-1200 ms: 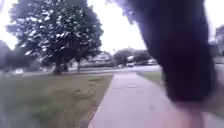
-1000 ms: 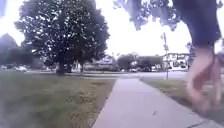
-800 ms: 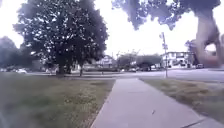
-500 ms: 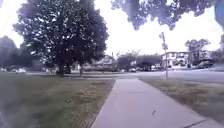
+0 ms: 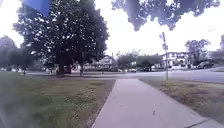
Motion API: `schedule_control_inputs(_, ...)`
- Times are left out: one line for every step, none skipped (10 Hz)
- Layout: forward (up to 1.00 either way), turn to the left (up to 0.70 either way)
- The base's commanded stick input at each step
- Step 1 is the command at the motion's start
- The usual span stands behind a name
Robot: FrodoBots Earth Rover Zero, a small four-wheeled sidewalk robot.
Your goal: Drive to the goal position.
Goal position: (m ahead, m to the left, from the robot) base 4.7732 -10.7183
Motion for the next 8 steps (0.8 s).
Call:
schedule_control_inputs(0.00,0.00)
schedule_control_inputs(0.00,0.00)
schedule_control_inputs(0.00,0.00)
schedule_control_inputs(0.00,-0.23)
schedule_control_inputs(0.00,-0.45)
schedule_control_inputs(0.00,-0.45)
schedule_control_inputs(0.00,-0.45)
schedule_control_inputs(0.00,-0.57)
